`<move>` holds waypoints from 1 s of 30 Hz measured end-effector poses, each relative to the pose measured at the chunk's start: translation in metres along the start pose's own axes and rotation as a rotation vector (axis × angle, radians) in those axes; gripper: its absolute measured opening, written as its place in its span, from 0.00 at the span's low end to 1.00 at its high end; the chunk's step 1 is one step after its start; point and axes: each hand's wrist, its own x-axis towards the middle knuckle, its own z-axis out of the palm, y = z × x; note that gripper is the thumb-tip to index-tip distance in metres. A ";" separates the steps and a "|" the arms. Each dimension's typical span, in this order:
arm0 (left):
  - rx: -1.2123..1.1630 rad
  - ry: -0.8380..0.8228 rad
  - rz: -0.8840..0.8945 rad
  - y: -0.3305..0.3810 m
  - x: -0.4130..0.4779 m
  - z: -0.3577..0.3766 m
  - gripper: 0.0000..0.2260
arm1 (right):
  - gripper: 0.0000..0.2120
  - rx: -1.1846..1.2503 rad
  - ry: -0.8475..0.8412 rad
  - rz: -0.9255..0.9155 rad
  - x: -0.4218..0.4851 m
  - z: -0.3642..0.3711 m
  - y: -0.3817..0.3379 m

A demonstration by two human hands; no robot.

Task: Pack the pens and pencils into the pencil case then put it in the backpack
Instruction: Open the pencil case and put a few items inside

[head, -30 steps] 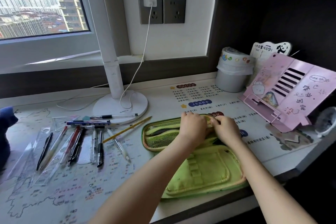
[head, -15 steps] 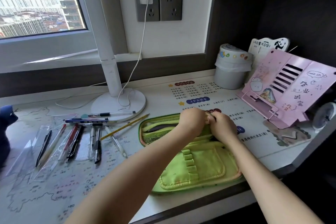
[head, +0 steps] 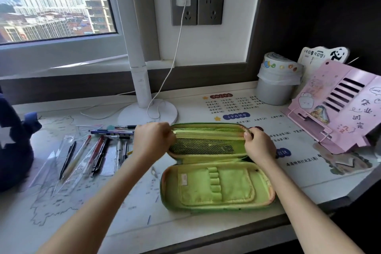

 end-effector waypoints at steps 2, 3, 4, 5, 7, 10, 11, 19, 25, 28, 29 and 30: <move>0.048 -0.041 -0.049 -0.012 0.003 0.000 0.09 | 0.11 -0.021 -0.025 0.000 0.000 0.008 -0.015; 0.090 -0.066 -0.053 -0.017 0.004 0.002 0.08 | 0.11 -0.035 -0.030 0.000 0.001 0.011 -0.021; 0.122 -0.074 -0.047 -0.022 0.002 0.001 0.07 | 0.12 -0.048 -0.034 -0.002 0.002 0.013 -0.026; 0.130 -0.065 -0.030 -0.024 0.000 0.000 0.06 | 0.13 -0.069 -0.044 -0.003 0.005 0.012 -0.028; 0.064 -0.064 0.030 -0.027 -0.010 -0.010 0.11 | 0.12 -0.098 -0.077 -0.026 0.007 0.010 -0.029; -0.141 -0.223 0.313 -0.017 -0.035 -0.030 0.15 | 0.18 -0.086 -0.072 -0.103 0.005 0.000 -0.022; -0.150 -0.304 0.414 -0.012 -0.045 -0.034 0.17 | 0.20 -0.075 -0.043 -0.138 0.003 -0.004 -0.019; 0.063 -0.489 0.625 0.001 -0.055 -0.021 0.18 | 0.07 0.137 0.036 -0.413 -0.053 -0.049 -0.021; 0.251 -0.491 0.779 0.005 -0.055 -0.021 0.18 | 0.09 0.182 -0.189 -0.536 -0.087 -0.038 -0.058; 0.252 -0.450 0.894 0.006 -0.056 -0.025 0.14 | 0.09 0.218 -0.147 -0.522 -0.084 -0.031 -0.068; 0.239 -0.422 0.940 0.005 -0.057 -0.025 0.13 | 0.09 0.236 -0.106 -0.509 -0.083 -0.031 -0.069; 0.215 -0.395 0.959 0.000 -0.058 -0.022 0.13 | 0.08 0.252 -0.054 -0.501 -0.082 -0.034 -0.070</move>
